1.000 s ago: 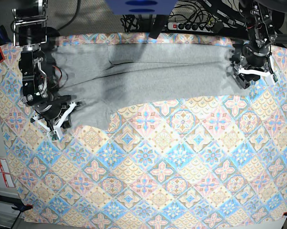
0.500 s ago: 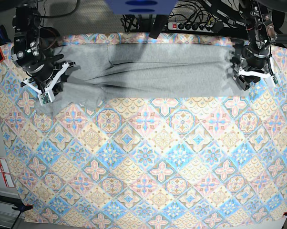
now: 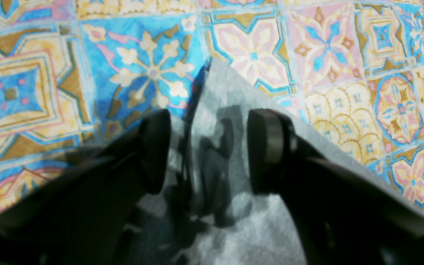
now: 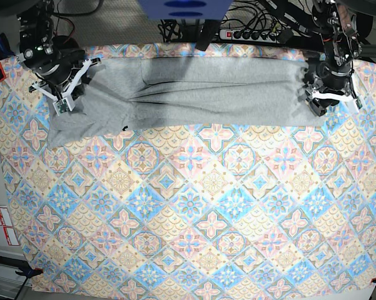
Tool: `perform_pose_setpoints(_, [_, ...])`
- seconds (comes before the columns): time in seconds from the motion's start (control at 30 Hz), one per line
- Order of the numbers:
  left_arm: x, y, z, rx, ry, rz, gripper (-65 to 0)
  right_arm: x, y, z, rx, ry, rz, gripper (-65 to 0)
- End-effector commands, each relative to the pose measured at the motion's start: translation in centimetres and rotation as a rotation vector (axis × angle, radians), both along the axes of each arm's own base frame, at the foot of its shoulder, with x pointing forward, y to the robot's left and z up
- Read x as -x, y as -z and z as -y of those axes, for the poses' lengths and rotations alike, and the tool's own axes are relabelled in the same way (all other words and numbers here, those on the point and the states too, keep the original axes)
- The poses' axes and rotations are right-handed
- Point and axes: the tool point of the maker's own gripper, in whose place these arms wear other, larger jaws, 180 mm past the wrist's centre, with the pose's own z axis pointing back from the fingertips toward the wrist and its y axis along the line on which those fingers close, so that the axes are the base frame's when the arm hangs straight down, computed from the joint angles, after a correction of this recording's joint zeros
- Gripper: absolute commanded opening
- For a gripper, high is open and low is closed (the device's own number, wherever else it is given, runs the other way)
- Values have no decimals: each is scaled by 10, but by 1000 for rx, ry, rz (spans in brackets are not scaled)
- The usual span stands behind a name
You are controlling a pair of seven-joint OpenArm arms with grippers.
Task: Fold the T-shirt properly
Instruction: 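Hold the strip ends with both grippers and tug them apart to flatten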
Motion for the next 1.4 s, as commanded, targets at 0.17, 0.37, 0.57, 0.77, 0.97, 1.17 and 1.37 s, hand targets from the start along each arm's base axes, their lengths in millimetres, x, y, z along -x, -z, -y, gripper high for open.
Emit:
perform_pose_setpoints(0.17, [-10, -12, -5, -21, 9, 43, -322, 2, -1, 10, 46, 3, -51, -612])
perform_pose_setpoints(0.37, [-12, -13, -5, -20, 8, 47, -320, -6, -6, 21, 69, 32, -50, -451])
perform_pose_setpoints(0.57, [-11, -14, -7, -25, 6, 45, -318, -18, -20, 43, 41, 196, 33, -426])
perform_pose_setpoints(0.77, [-6, -18, -21, -67, 24, 27, -318, -36, -13, -19, -53, 63, 38, -426])
perform_pose_setpoints(0.97, [2, -20, -39, -122, 84, -55, -318, -47, -11, -81, -128, -95, 40, -426])
perform_pose_setpoints(1.17, [11, -10, -51, -114, 108, -158, -318, -58, -17, -100, -149, -144, 65, -426])
perform_pose_setpoints(1.37, [4, -7, -40, -78, 168, -186, -318, -62, -19, -101, -151, -146, 77, -426])
